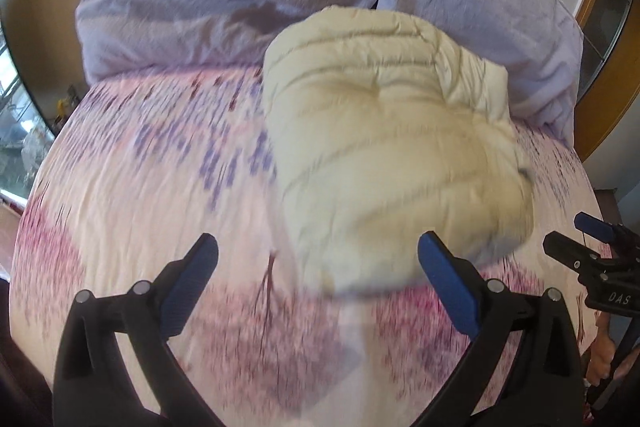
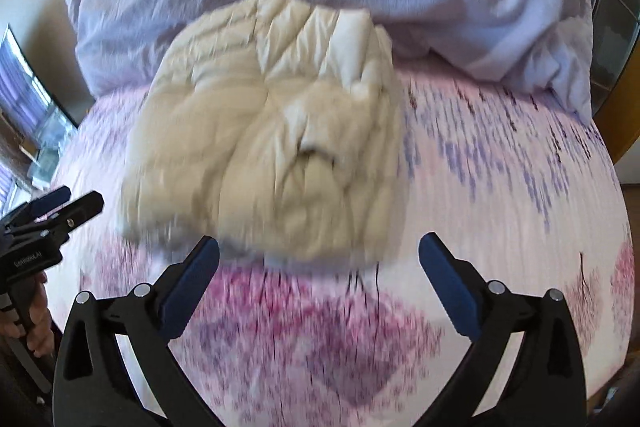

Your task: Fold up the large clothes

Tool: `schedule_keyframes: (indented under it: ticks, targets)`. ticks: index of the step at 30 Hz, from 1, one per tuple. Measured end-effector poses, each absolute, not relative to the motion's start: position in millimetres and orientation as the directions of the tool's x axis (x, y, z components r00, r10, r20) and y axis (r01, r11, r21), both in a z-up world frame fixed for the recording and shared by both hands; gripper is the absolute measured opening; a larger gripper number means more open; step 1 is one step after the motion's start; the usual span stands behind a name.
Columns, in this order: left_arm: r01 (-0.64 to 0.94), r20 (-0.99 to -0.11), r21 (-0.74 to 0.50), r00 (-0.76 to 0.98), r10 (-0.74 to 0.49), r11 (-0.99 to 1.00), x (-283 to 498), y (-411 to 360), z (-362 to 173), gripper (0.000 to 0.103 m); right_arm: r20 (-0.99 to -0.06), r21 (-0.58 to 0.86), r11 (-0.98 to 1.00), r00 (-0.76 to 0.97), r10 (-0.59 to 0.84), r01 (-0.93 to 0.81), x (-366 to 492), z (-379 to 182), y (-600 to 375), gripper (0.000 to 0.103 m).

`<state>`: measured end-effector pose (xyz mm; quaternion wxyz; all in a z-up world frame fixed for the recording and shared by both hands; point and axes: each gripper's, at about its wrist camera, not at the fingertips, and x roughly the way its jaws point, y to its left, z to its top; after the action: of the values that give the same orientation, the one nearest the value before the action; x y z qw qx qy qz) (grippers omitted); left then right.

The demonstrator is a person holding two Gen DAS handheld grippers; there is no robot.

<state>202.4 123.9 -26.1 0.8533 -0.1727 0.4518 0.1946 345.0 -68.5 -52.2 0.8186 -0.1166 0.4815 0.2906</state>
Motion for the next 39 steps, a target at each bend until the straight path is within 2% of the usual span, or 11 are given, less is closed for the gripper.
schedule_keyframes:
  ticks: [19,39]
  targets:
    - [-0.463,-0.843,-0.141,0.520,0.139,0.875,135,75,-16,0.100,-0.889,0.098,0.771,0.292,0.351,-0.630,274,-55,-86,0.102]
    - [-0.419,-0.836,-0.170,0.540,0.095,0.892,124,58,-5,0.100,-0.876,0.110,0.782,0.311,0.368,-0.613,262,-41,-98,0.102]
